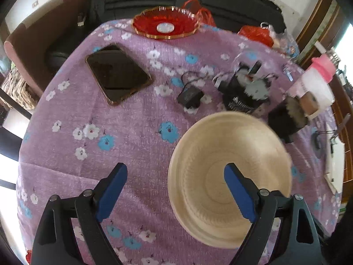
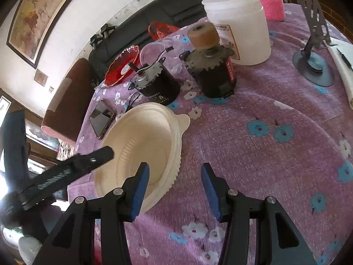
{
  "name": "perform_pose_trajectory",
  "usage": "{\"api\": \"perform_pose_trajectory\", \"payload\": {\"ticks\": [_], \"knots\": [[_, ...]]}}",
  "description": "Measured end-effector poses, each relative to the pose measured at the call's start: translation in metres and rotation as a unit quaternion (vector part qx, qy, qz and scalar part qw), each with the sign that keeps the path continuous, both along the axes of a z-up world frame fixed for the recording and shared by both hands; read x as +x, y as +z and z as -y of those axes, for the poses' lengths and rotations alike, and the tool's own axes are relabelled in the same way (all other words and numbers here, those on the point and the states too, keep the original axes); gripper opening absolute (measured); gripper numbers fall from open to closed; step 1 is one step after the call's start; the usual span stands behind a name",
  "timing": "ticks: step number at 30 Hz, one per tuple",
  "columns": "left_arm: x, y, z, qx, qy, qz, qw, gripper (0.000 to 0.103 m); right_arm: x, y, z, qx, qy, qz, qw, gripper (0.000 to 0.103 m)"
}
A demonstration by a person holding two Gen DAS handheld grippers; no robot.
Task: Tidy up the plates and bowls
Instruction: 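Close both grippers on the cream bowl rim and lift it, then carry the cream bowl over the stack, lower it, open both grippers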
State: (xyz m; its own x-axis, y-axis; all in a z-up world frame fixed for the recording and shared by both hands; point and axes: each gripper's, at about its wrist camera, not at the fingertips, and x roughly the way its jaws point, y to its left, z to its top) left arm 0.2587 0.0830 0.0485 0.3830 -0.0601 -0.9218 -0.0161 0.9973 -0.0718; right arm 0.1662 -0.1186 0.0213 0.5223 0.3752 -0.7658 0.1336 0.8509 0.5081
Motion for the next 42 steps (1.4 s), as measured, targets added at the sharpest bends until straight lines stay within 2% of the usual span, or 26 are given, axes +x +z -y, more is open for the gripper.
{"api": "perform_pose_trajectory", "payload": {"ticks": [1,3,5,7,9,10,11,12,13,16,24,31,38,42], "knots": [[0.001,-0.006,0.001,0.003,0.000,-0.008,1.0000,0.085,0.000,-0.001,0.000,-0.002,0.000,0.000,1.000,0.053],[0.004,-0.014,0.004,0.001,-0.005,-0.021,0.9998,0.073,0.002,-0.003,-0.001,-0.007,0.003,-0.002,1.000,0.053],[0.005,-0.021,0.006,-0.005,-0.009,-0.039,0.9992,0.045,0.003,-0.004,-0.001,-0.009,0.004,-0.004,1.000,0.053],[0.004,-0.026,0.006,-0.013,-0.011,-0.054,0.9984,0.029,0.004,-0.005,-0.003,-0.011,0.005,-0.005,1.000,0.053],[0.000,-0.026,0.010,-0.001,-0.016,-0.046,0.9988,0.025,0.004,-0.005,-0.006,-0.014,0.009,-0.004,1.000,0.053],[-0.001,-0.026,0.012,0.001,-0.019,-0.043,0.9989,0.023,0.005,-0.006,-0.008,-0.014,0.010,-0.003,1.000,0.048],[-0.003,-0.024,0.012,0.000,-0.020,-0.043,0.9989,0.022,0.006,-0.006,-0.010,-0.010,0.013,-0.003,1.000,0.043],[-0.004,-0.022,0.012,-0.001,-0.019,-0.039,0.9990,0.021,0.006,-0.005,-0.011,-0.003,0.017,-0.002,1.000,0.033],[-0.007,-0.018,0.013,-0.001,-0.019,-0.034,0.9992,0.020,0.005,-0.004,-0.012,-0.003,0.019,-0.003,1.000,0.027],[-0.019,-0.006,0.012,-0.002,-0.021,-0.024,0.9995,0.018,-0.001,0.005,-0.015,-0.016,0.018,0.004,1.000,0.024],[-0.079,0.039,-0.003,-0.024,-0.007,0.021,0.9995,0.018,-0.055,0.055,-0.030,-0.042,0.040,0.052,0.997,0.023],[-0.156,0.088,-0.039,-0.043,0.022,0.081,0.9956,0.018,-0.116,0.096,-0.062,-0.038,0.078,0.094,0.992,0.023],[-0.239,0.113,-0.094,-0.043,0.058,0.120,0.9902,0.018,-0.181,0.115,-0.118,-0.045,0.138,0.122,0.982,0.023],[-0.278,0.116,-0.128,-0.026,0.083,0.137,0.9868,0.018,-0.205,0.117,-0.155,-0.049,0.174,0.131,0.975,0.023]]}}
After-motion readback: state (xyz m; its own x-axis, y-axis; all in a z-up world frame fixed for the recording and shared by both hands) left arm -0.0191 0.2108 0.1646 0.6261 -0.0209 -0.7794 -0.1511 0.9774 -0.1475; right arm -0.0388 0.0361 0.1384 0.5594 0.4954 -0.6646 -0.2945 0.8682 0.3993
